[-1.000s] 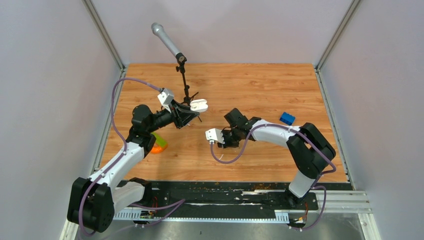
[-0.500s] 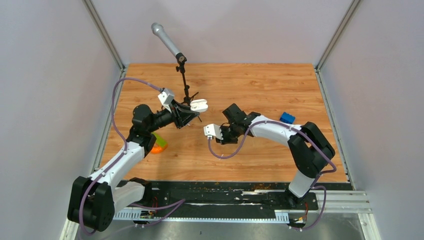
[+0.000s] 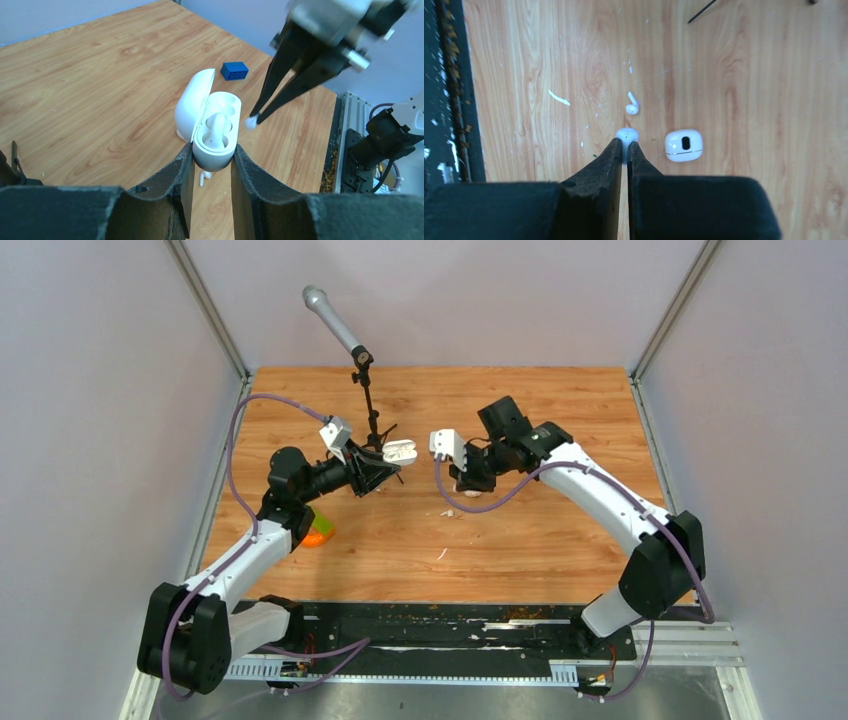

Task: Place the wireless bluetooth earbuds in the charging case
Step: Pick up the earbud from the center of the board, then place the earbud in the charging case.

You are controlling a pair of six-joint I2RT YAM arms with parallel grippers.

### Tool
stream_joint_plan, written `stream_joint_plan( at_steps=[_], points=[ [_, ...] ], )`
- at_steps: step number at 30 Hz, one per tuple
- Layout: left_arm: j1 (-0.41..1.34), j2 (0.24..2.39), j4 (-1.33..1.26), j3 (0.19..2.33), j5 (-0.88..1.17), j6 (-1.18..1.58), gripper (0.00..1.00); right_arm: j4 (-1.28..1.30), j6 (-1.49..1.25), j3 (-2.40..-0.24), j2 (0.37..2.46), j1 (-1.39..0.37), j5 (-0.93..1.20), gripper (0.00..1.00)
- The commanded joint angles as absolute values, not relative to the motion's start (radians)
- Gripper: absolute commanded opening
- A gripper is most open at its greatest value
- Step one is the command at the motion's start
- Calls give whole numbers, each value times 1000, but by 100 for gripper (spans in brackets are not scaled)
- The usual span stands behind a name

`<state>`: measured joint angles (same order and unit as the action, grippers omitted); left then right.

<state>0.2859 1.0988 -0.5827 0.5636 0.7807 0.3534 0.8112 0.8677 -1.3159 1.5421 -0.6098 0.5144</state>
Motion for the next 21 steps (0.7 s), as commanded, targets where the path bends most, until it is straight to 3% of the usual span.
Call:
stream_joint_plan(
  at_steps=[1, 6, 21],
  points=[
    [281, 1106, -656, 592, 809, 338, 0, 963, 762, -1521, 1502, -608, 607, 0],
    [282, 1107, -660, 596, 822, 333, 0, 1031, 703, -1706, 1538, -609, 639, 0],
    [283, 1081, -650, 594, 860, 311, 0, 1004, 473, -1999, 1669, -609, 778, 2]
  ],
)
